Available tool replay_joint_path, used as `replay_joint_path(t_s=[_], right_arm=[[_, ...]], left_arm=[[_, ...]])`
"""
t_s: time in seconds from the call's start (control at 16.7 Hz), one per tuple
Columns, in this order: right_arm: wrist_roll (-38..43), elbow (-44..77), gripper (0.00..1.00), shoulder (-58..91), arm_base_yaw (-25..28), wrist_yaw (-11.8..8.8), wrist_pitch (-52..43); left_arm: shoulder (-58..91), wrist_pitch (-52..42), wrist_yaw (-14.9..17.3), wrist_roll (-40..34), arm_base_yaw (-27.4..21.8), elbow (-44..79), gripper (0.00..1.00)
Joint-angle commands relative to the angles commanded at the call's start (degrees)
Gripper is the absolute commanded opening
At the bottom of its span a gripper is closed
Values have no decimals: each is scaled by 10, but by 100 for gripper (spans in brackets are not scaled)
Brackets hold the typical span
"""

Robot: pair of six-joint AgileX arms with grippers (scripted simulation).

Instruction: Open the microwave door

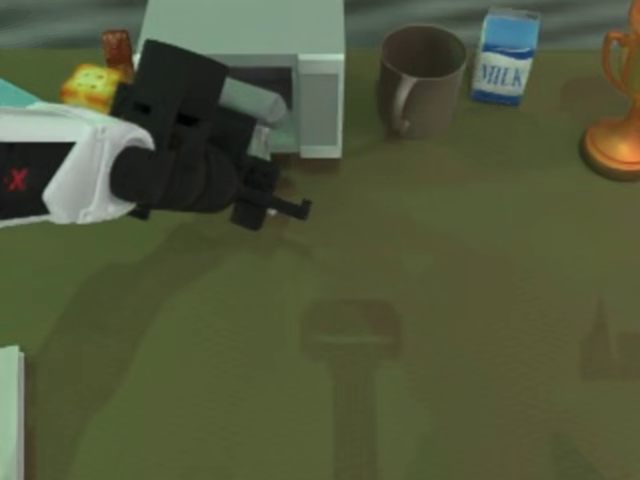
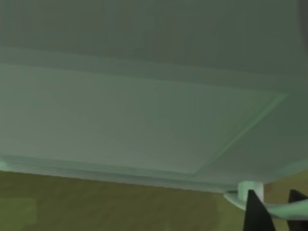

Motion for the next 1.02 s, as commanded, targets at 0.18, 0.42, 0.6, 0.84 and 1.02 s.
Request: replay_joint_path(t_s=[0.18,0.42,0.6,0.84,1.02], right_arm=[[0,0,100,0,0,0,0],[0,0,100,0,0,0,0],[0,0,100,0,0,0,0],[0,0,100,0,0,0,0],[0,0,100,0,0,0,0]], left_arm=[[-1,-1,9,4,-1,-3,0],[-12,0,26,29,11,-12,0],[-14,0,31,36,15,-17,0],[-14,0,31,36,15,-17,0],[-14,0,31,36,15,-17,0]])
